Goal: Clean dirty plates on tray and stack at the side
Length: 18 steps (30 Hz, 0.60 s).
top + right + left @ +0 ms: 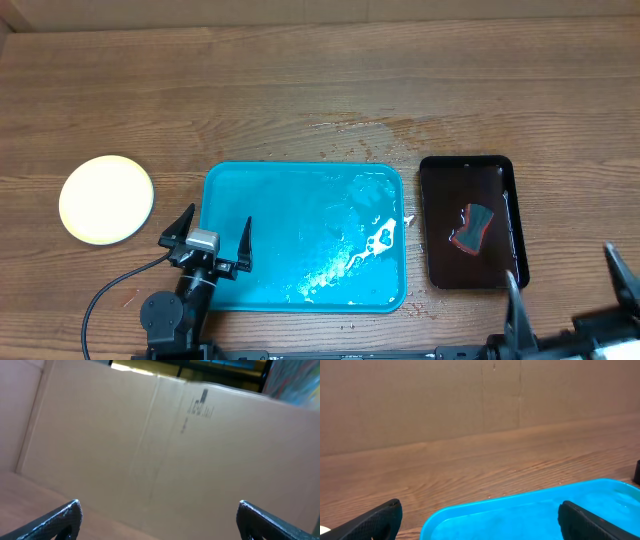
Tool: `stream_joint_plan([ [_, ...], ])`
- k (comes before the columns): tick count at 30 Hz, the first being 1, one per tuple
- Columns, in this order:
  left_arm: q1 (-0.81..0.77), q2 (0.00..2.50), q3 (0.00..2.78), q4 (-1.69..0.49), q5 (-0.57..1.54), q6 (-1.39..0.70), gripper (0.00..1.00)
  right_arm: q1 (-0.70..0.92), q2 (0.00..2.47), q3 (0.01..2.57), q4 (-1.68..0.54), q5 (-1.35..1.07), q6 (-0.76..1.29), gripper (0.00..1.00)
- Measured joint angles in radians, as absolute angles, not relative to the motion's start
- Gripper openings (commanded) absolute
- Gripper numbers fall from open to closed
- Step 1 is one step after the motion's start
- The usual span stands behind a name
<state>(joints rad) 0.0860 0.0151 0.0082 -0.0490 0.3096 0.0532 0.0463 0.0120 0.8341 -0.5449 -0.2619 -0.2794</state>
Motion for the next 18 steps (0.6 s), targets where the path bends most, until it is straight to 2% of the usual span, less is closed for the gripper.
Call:
stream_joint_plan([
  [18,0.086,0.015,0.008,-0.049,0.31,0.053,1.0,0.046,0.012,0.253,0.136,-0.311,-0.141,1.0],
])
